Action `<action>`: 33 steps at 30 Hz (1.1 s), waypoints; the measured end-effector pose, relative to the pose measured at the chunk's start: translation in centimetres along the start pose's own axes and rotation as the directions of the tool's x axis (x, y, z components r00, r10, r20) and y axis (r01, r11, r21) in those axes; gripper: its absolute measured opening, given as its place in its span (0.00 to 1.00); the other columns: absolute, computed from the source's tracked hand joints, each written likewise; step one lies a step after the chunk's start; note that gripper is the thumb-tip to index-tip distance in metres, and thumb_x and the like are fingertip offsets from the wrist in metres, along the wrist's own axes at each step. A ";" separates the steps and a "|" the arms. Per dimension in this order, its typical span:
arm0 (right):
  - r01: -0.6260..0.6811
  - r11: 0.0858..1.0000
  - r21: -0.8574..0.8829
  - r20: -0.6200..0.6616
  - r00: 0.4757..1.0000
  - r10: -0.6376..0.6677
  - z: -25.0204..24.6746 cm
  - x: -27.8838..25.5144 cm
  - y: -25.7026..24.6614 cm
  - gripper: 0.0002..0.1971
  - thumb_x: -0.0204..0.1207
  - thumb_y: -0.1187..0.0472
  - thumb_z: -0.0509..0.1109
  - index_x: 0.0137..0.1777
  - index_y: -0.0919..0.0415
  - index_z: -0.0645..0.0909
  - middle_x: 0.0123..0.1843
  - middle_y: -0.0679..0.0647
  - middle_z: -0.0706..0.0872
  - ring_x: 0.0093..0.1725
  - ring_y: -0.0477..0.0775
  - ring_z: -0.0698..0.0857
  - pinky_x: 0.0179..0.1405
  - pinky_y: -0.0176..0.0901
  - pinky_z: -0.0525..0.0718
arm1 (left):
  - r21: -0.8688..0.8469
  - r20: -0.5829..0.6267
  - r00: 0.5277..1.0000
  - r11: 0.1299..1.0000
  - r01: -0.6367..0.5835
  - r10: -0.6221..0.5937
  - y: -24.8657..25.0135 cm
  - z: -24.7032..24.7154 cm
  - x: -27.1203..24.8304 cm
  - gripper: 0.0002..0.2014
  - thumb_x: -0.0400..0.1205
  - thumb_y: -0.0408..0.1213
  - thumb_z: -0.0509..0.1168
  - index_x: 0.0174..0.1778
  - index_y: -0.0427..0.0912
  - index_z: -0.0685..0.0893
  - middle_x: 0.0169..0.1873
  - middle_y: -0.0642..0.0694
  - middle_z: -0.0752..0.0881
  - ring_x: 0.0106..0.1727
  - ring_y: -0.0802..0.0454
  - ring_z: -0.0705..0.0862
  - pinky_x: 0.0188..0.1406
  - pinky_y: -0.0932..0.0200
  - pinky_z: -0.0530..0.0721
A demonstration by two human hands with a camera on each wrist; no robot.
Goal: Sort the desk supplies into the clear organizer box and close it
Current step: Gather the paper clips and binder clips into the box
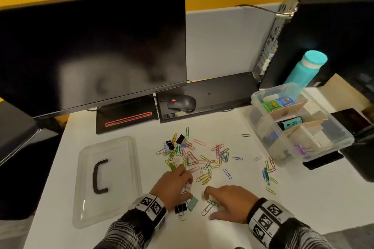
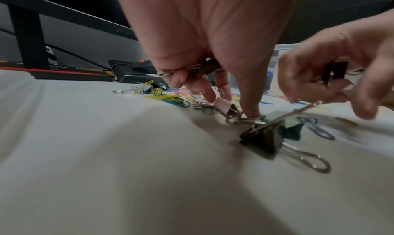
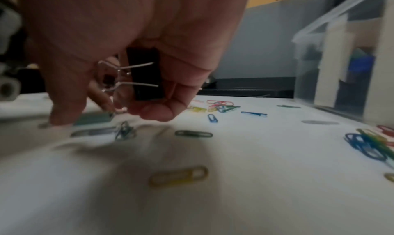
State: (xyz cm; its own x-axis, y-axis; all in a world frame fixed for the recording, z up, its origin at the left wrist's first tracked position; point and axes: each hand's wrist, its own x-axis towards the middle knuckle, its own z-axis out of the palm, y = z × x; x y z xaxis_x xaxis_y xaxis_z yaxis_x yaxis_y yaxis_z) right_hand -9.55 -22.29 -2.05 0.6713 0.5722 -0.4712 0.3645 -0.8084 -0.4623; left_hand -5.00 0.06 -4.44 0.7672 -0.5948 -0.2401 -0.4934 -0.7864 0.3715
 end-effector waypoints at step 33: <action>-0.036 -0.142 0.989 0.073 0.961 0.267 -2.4 3.8 -0.7 0.09 0.78 0.53 0.61 0.42 0.58 0.75 0.37 0.60 0.82 0.26 0.55 0.77 0.19 0.38 0.71 | -0.443 0.199 0.976 0.880 0.173 -0.091 -1.8 -2.5 -4.7 0.24 0.70 0.63 0.71 0.57 0.64 0.71 0.47 0.63 0.75 0.43 0.65 0.76 0.47 0.64 0.77</action>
State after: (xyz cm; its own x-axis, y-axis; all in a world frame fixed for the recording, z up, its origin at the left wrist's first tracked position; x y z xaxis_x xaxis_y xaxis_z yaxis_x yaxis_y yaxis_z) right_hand -5.73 -19.88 -1.69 0.6953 0.3443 -0.6309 -0.7141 0.2313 -0.6607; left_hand -6.66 4.65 -1.71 0.7121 -0.5416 -0.4468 -0.1202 -0.7210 0.6824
